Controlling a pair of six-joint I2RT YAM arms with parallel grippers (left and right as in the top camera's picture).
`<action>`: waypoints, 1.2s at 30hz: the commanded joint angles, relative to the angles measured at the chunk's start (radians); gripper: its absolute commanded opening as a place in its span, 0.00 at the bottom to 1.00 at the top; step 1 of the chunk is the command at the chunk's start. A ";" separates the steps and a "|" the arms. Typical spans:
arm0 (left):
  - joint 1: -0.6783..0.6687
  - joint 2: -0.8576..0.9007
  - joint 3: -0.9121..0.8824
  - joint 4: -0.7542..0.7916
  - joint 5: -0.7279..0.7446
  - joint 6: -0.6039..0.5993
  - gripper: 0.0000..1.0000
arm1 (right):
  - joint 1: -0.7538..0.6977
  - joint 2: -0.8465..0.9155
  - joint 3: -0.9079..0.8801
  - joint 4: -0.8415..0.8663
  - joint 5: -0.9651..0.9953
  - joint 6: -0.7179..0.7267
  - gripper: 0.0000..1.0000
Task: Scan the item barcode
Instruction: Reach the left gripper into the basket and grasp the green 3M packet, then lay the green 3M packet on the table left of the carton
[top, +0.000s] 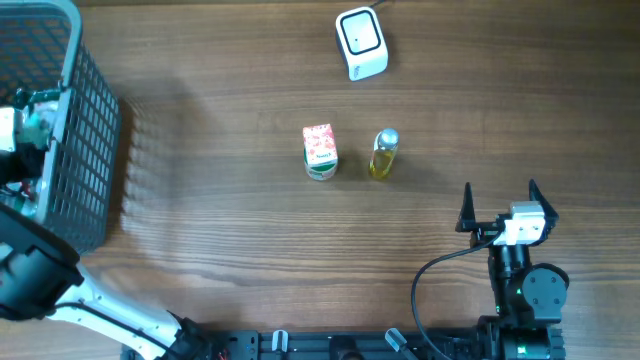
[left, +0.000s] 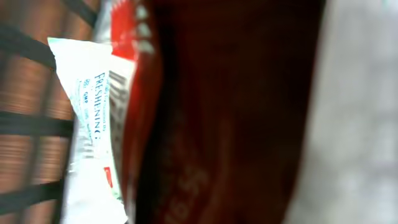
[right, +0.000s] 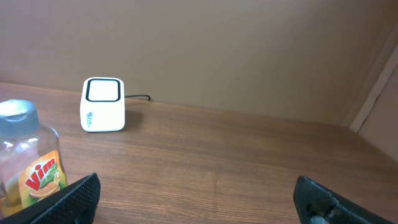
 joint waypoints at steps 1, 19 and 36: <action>-0.002 -0.184 0.009 0.050 0.057 -0.056 0.04 | -0.002 -0.003 -0.001 0.005 0.016 -0.010 1.00; -0.184 -0.858 0.009 0.207 0.459 -0.752 0.04 | -0.002 -0.003 -0.001 0.005 0.016 -0.010 1.00; -1.088 -0.716 -0.042 -0.578 -0.386 -1.109 0.04 | -0.002 -0.003 -0.001 0.005 0.016 -0.009 1.00</action>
